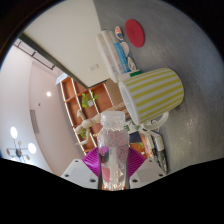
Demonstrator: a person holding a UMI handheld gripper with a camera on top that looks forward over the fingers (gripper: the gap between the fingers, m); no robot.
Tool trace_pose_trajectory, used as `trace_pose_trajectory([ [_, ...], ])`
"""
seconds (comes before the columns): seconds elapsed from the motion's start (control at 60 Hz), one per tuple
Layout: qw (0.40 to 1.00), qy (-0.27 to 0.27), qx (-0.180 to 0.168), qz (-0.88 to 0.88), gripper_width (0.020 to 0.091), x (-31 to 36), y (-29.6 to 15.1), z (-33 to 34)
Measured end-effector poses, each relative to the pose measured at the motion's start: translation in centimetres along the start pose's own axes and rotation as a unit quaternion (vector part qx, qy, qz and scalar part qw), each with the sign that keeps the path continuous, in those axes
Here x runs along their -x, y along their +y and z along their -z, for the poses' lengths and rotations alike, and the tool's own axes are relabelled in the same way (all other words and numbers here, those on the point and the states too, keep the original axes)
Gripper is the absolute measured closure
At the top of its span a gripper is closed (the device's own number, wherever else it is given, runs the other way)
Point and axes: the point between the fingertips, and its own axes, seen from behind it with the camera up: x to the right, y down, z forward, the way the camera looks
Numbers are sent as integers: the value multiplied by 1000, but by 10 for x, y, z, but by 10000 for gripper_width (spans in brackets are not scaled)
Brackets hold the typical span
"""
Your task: Pour water
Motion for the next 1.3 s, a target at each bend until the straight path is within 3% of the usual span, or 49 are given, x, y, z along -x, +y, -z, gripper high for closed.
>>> trace_pose_trajectory([
  [0.15,971,32,21,237,763,18,13,8],
  [0.35,832,80,-20,548,763,66,-29,17],
  [0.55,661,151,-97,728,751,106,-108,21],
  [0.633,618,171,-125,757,751,118,-142,24],
  [0.7,587,187,-142,774,752,113,-182,19],
  [0.817,538,231,-149,797,752,109,-210,27],
  [0.833,531,227,-151,802,753,97,-235,23],
  [0.983,499,260,-137,815,752,73,-260,15],
  [1.15,536,249,-115,799,750,37,-268,5],
  [1.3,563,230,-127,784,739,40,-271,9],
])
